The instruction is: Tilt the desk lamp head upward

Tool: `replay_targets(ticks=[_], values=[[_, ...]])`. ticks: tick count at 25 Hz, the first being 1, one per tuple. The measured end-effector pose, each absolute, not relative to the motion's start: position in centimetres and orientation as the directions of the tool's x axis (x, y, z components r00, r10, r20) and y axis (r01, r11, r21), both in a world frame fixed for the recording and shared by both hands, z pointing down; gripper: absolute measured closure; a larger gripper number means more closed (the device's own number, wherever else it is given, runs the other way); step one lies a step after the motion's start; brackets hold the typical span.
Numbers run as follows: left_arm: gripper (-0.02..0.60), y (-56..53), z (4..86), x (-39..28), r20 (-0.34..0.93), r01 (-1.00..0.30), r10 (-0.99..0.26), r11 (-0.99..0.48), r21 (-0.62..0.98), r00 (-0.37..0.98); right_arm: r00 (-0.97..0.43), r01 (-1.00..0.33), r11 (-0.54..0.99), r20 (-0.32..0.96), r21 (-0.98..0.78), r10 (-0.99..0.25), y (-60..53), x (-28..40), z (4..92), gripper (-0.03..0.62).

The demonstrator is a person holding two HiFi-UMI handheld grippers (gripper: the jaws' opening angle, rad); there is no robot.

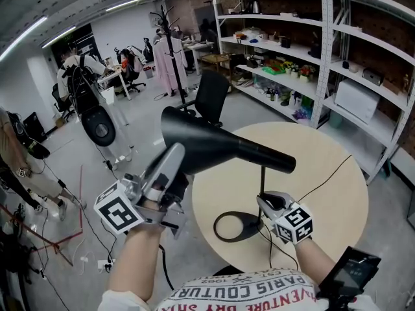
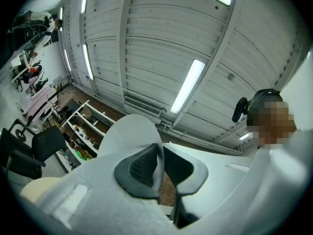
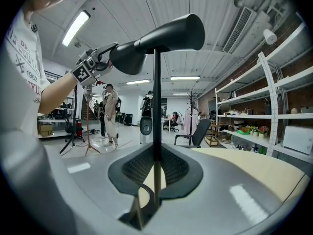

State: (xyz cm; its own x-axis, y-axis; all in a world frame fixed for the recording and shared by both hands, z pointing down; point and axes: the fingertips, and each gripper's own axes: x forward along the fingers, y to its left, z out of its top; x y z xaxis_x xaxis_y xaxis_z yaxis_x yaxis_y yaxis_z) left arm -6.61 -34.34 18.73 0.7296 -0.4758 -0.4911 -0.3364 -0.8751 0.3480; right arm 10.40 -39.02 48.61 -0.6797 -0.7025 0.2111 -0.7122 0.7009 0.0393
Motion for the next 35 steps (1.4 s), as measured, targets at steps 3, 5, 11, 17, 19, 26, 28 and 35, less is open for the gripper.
replay_targets(ticks=[3,5,11,17,19,26,28,35], values=[[0.548,-34.4,18.5,-6.2,-0.488,-0.338,-0.468,-0.88,0.334,0.737,-0.676,-0.716,0.697,0.207,0.042,-0.707,-39.1,10.6,48.7,0.549],[0.548,-34.5,18.4,-6.1,-0.49,-0.334,-0.464,-0.882,0.332,0.738,-0.675,-0.716,0.697,0.208,0.045,-0.707,-39.2,10.6,48.8,0.549],[0.541,-34.5,18.6,-6.4,-0.521,-0.311,-0.441,-0.894,0.322,0.731,-0.683,-0.703,0.71,0.236,0.042,-0.691,-39.1,10.5,48.7,0.546],[0.492,-34.2,20.3,-5.9,-0.452,-0.395,-0.473,-0.881,0.26,0.757,-0.671,-0.722,0.692,0.226,0.023,-0.707,-39.1,11.8,48.1,0.511],[0.466,-33.8,21.5,-6.5,-0.436,-0.417,-0.5,-0.865,0.278,0.748,-0.659,-0.732,0.681,0.221,0.034,-0.719,-38.5,12.7,47.2,0.514],[0.473,-29.6,29.2,-8.4,-0.351,-0.458,-0.608,-0.781,0.425,0.712,-0.703,-0.695,0.719,0.2,0.01,-0.683,-32.5,13.8,44.9,0.519],[0.482,-27.5,31.2,-7.7,-0.301,-0.479,-0.607,-0.78,0.404,0.735,-0.745,-0.65,0.76,0.196,-0.001,-0.638,-29.9,12.7,44.3,0.565],[0.581,-20.3,36.7,-1.8,-0.052,-0.447,-0.477,-0.852,0.273,0.877,-0.826,-0.562,0.823,0.108,-0.083,-0.553,-21.1,11.3,40.0,0.588]])
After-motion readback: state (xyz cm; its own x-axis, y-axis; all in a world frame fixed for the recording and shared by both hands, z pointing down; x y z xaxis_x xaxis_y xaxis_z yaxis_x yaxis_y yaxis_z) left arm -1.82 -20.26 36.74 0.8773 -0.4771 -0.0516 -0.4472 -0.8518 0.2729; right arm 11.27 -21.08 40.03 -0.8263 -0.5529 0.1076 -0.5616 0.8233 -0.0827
